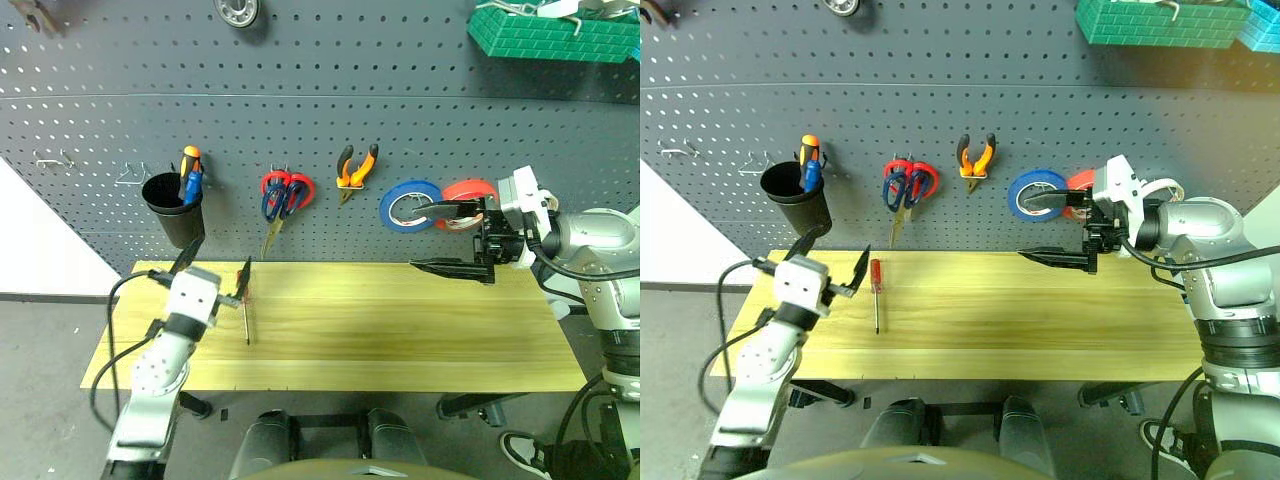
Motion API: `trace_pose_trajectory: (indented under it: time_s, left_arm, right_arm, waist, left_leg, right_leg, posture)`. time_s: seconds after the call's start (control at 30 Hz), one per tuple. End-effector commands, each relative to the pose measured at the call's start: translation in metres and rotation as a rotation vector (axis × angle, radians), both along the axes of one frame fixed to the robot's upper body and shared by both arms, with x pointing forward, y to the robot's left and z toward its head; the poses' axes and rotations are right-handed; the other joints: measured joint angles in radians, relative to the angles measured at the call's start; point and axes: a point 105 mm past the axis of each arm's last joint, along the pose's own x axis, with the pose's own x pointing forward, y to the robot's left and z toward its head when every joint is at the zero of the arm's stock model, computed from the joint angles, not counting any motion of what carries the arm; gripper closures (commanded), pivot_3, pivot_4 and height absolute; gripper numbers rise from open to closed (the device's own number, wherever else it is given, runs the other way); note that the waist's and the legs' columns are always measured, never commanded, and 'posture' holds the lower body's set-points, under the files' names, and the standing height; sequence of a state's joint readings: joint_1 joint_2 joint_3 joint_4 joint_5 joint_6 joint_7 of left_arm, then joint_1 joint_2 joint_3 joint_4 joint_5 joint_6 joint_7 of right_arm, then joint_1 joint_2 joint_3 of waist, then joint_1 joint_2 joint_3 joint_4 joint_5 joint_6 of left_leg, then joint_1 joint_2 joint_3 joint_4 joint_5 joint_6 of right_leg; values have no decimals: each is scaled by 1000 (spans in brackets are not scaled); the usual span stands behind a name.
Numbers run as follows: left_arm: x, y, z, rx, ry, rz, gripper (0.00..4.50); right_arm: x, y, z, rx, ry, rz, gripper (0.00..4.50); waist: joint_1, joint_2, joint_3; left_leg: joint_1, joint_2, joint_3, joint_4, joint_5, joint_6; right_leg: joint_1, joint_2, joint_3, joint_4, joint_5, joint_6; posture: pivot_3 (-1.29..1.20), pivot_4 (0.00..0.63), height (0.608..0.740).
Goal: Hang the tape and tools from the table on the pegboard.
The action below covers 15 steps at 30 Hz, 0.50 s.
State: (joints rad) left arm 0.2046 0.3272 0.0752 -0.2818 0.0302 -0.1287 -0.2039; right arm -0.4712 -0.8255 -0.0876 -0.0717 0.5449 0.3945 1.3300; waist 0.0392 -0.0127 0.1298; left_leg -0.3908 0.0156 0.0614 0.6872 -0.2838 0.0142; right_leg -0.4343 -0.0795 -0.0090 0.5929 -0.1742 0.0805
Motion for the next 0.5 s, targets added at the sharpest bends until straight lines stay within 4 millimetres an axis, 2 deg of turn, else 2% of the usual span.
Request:
trace_pose_trajectory:
  time_s: [0.03,0.1,0.23,0.33,0.43,0.5]
  left_arm:
    - [-9,0,-18,-63,139,-1,28]
    - [-7,6,-35,-97,233,67,28]
    - [9,16,-46,-110,307,198,28]
    - [21,26,-64,-109,435,323,28]
    - [31,20,-82,-127,553,360,28]
    - [37,15,-84,-138,576,370,28]
  right_arm:
    - [-3,1,11,-7,-13,41,0]
    - [-3,1,13,-11,0,54,0]
    - [-3,2,14,-23,48,81,0]
    - [-2,2,11,-52,69,106,0]
    - [0,3,7,-75,94,119,0]
    - [2,4,5,-84,106,129,0]
  waist:
    - [2,0,0]
    - [3,0,0]
    - [3,0,1]
    - [5,0,1]
    - [4,0,1]
    - [5,-1,1]
  left_leg:
    - [0,0,0,0,0,0]
    - [0,0,0,0,0,0]
    - [0,0,-1,0,-2,-3]
    - [0,0,-4,0,-2,-3]
    - [0,-1,-5,0,0,0]
    - [-1,-1,-5,-1,0,0]
  right_leg:
    - [0,0,0,0,0,0]
    - [-1,0,0,0,-2,3]
    - [-1,0,-1,0,-2,4]
    - [0,1,-2,1,-2,3]
    - [0,2,-2,1,-2,3]
    - [0,1,-2,1,-2,2]
  posture:
    - [105,85,740]
    - [123,91,740]
    - [149,95,740]
    - [164,99,740]
    - [181,107,740]
    - [183,111,740]
